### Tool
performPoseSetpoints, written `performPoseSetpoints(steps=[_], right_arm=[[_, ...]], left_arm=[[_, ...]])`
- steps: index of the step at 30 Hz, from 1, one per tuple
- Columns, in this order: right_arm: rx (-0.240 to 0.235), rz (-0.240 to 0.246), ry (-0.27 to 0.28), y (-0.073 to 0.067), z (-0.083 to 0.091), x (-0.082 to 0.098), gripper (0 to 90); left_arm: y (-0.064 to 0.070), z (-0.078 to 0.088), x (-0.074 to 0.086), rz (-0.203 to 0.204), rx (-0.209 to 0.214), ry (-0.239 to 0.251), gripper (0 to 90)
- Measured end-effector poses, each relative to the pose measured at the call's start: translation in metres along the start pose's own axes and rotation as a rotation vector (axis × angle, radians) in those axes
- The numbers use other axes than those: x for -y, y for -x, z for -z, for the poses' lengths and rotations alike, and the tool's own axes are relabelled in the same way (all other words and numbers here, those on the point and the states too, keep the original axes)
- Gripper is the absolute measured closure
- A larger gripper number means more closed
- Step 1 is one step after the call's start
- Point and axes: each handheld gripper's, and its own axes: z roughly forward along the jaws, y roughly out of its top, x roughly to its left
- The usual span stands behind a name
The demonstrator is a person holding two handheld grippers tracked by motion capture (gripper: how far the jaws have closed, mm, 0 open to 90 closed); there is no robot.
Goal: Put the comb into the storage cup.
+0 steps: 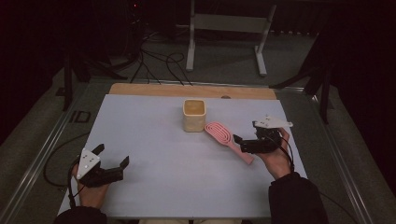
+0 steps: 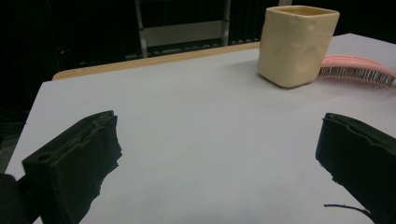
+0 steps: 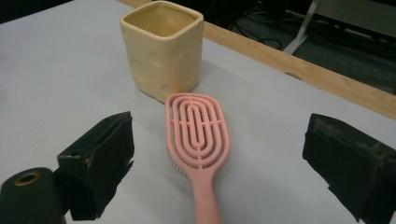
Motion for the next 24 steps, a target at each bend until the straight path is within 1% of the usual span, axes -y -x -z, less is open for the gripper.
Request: performPoseSetpoints(steps=[1,4,5,6,11,13,14,15,16,17,18,21,22,24], right_arm=[[-0.005,0.003,-0.015,-0.001,-0.004,-0.003,8.7],[-0.006,0.020,-0.036,0.000,-0.009,-0.007,8.6],[-0.010,0.015,-0.043,0.000,-0.011,-0.009,8.6],[-0.008,0.026,-0.053,0.000,-0.013,-0.011,8.6],[-0.003,0.036,-0.105,0.005,-0.026,-0.017,8.6],[-0.002,0.036,-0.126,0.007,-0.032,-0.017,8.6],[0.002,0.039,-0.147,0.008,-0.035,-0.017,8.6],[0.004,0.049,-0.164,0.009,-0.038,-0.017,8.6],[0.004,0.049,-0.164,0.009,-0.038,-0.017,8.6],[0.005,0.063,-0.188,0.009,-0.044,-0.018,8.6],[0.005,0.067,-0.199,0.009,-0.046,-0.019,8.6],[0.003,0.070,-0.207,0.009,-0.048,-0.019,8.6],[-0.007,0.070,-0.234,0.010,-0.054,-0.018,8.7],[-0.012,0.079,-0.253,0.011,-0.058,-0.017,8.7]], left_arm=[[0.000,0.000,0.000,0.001,0.000,0.001,0.1],[0.000,0.000,0.000,0.001,0.000,0.001,0.1],[0.000,0.000,0.000,0.003,0.000,0.000,0.1],[0.000,0.000,0.000,-0.001,0.000,-0.003,0.1],[0.000,0.000,0.000,-0.002,0.000,-0.002,0.1],[0.000,0.000,0.001,0.001,0.000,-0.002,0.1],[0.000,0.000,0.001,0.000,0.000,-0.003,0.1],[0.000,0.000,0.001,0.000,0.000,-0.002,0.1],[0.000,0.000,0.001,0.000,0.000,-0.002,0.1],[0.000,0.000,0.001,0.000,0.001,-0.003,0.1],[0.000,0.000,0.001,0.000,0.001,-0.003,0.1],[0.000,0.000,0.001,-0.001,0.002,-0.002,0.1],[0.000,0.000,0.001,0.000,0.002,-0.002,0.1],[0.000,0.000,0.001,0.001,0.002,-0.004,0.1]])
